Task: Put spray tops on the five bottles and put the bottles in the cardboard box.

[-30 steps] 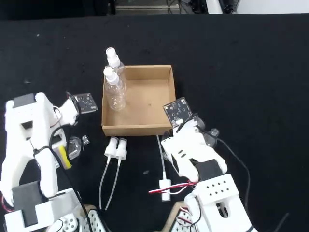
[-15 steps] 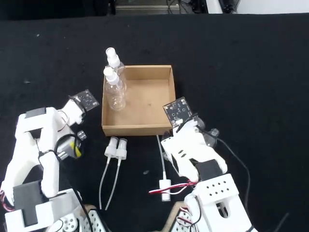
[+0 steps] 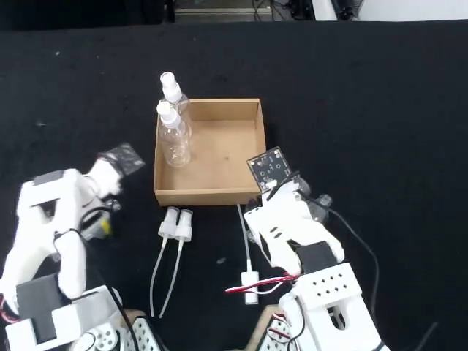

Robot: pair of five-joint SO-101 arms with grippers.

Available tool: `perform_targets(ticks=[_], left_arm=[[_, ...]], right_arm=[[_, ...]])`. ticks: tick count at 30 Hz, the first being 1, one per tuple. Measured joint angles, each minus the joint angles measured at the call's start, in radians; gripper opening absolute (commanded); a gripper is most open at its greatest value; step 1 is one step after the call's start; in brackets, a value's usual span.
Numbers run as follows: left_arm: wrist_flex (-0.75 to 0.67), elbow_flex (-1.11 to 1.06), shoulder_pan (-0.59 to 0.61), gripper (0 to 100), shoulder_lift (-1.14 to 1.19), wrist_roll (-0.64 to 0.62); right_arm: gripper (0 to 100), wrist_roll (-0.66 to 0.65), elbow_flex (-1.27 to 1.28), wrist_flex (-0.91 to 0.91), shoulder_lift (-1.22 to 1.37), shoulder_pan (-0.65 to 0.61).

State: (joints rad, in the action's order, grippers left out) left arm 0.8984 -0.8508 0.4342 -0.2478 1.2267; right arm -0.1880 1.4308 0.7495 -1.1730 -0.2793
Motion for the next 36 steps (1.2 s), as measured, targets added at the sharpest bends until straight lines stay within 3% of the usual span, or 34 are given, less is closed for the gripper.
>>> perform_targets(ticks=[11,21,27,36], left_arm=[[-0.003,0.100,0.419,4,0.006,0.003],[0.060,0.094,0.508,5,0.006,0.003],[0.078,0.094,0.585,30,0.006,0.003],[0.080,0.103,0.618,28,0.006,0.006]], right_arm=[[2.9,0.000,-0.018,0.051,0.000,0.000],[2.9,0.000,-0.164,0.216,0.000,-0.006],[2.9,0.000,-0.164,0.216,0.000,-0.006],[2.9,0.000,-0.164,0.216,0.000,-0.006]])
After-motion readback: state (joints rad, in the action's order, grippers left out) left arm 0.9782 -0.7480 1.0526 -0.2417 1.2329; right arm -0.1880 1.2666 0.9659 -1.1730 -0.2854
